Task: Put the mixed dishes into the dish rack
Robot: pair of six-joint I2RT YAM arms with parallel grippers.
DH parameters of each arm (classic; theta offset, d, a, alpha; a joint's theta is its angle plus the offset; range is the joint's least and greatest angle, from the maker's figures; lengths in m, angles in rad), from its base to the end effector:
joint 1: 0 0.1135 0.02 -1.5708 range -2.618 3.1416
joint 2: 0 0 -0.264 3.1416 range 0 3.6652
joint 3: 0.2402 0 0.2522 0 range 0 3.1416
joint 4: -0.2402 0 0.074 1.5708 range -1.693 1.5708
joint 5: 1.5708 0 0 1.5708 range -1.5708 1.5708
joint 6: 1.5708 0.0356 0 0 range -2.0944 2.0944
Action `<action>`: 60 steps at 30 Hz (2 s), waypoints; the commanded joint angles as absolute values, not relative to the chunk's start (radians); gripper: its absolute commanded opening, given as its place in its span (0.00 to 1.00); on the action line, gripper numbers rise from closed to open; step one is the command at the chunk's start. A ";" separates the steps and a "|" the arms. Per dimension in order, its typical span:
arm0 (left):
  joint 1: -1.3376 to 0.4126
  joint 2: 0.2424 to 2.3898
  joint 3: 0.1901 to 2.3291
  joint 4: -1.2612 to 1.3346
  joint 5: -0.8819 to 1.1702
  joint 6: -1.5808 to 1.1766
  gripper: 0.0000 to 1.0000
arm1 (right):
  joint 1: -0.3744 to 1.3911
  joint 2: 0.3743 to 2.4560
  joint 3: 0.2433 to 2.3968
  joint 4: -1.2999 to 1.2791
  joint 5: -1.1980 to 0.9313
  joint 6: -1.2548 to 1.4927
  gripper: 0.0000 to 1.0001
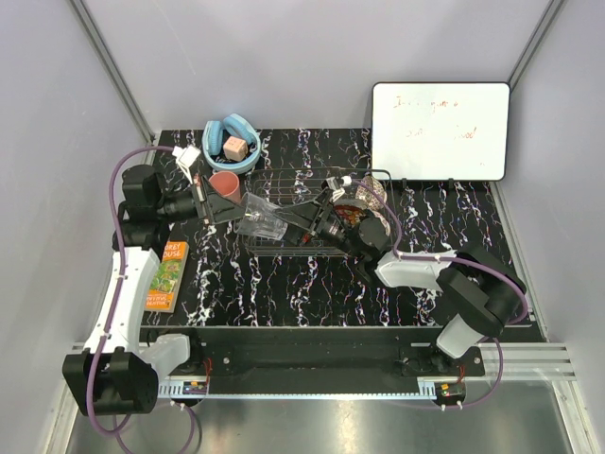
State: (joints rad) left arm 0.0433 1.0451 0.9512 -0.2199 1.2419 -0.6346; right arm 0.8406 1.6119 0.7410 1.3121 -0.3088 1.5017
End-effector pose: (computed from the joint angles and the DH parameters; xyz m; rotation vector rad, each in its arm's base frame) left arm 0.2196 -0.0242 0.3522 0.2729 1.9295 -1.5493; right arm 0.2135 0.2547 0.2746 0.1329 1.4776 2.1818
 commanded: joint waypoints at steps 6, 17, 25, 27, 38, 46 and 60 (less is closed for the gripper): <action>0.044 1.045 1.014 -0.192 1.236 -0.624 0.00 | 0.851 1.608 0.738 1.565 -0.314 1.520 1.00; 0.043 1.052 1.008 -0.238 1.213 -0.532 0.00 | 0.851 1.666 0.819 1.566 -0.357 1.600 0.71; 0.049 1.086 1.048 -0.419 1.149 -0.330 0.15 | 0.842 1.663 0.812 1.566 -0.362 1.637 0.14; 0.070 1.101 1.063 -0.451 1.155 -0.298 0.41 | 0.824 1.654 0.798 1.566 -0.361 1.638 0.00; 0.308 1.108 1.204 -0.549 1.244 -0.179 0.99 | 0.634 1.554 0.756 1.325 -0.552 1.596 0.00; 0.325 1.072 1.154 -0.606 0.936 -0.028 0.99 | 0.698 1.538 1.583 -0.421 -0.277 0.479 0.00; 0.328 1.045 1.083 -0.650 0.891 0.040 0.99 | 0.830 2.158 2.465 -1.201 0.341 0.049 0.00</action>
